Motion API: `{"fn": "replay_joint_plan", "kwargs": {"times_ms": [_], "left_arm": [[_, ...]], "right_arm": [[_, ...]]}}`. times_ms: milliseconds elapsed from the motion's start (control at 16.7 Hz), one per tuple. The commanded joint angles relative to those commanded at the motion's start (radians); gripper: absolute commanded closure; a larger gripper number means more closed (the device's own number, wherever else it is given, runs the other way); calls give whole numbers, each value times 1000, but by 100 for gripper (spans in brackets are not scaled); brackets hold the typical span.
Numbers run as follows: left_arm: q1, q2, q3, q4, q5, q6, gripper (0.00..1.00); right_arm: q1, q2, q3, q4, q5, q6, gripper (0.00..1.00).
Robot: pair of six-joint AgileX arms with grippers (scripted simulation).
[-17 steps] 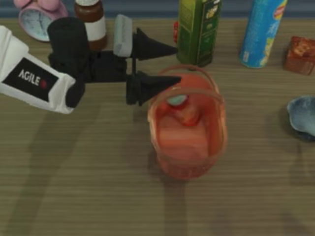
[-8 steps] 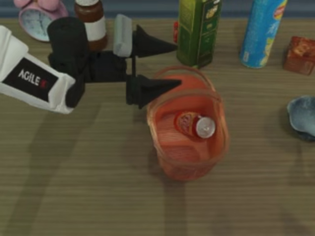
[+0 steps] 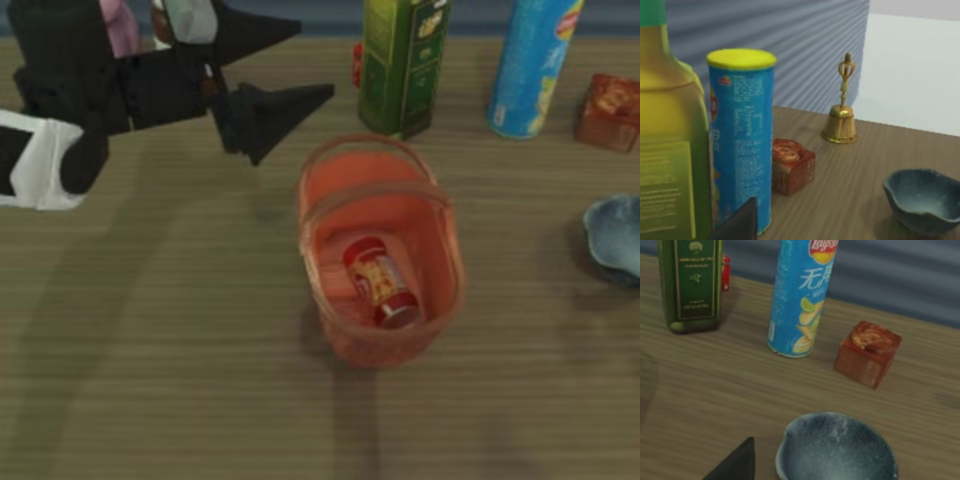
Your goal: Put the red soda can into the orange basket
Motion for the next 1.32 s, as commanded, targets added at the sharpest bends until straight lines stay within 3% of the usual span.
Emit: {"fn": "replay_joint_plan", "kwargs": {"times_ms": [480,960,1140,1320], "left_arm": [[122,-732,-390,-357,-414,-68,0],[221,-1558,-852,-719,-840,-39,0],[243,-1781,-974,-800,-959,-11,0],[255,-1914,-1048,-842,-1036,13,0]], "right_arm": [[228,824,864,-572,4,-352,0],[446,1635,1718,-1121,8,-688,0],[502,1846,1942,-1266,8,-776,0],[539,1978,2081,-1361,9,-833,0]]}}
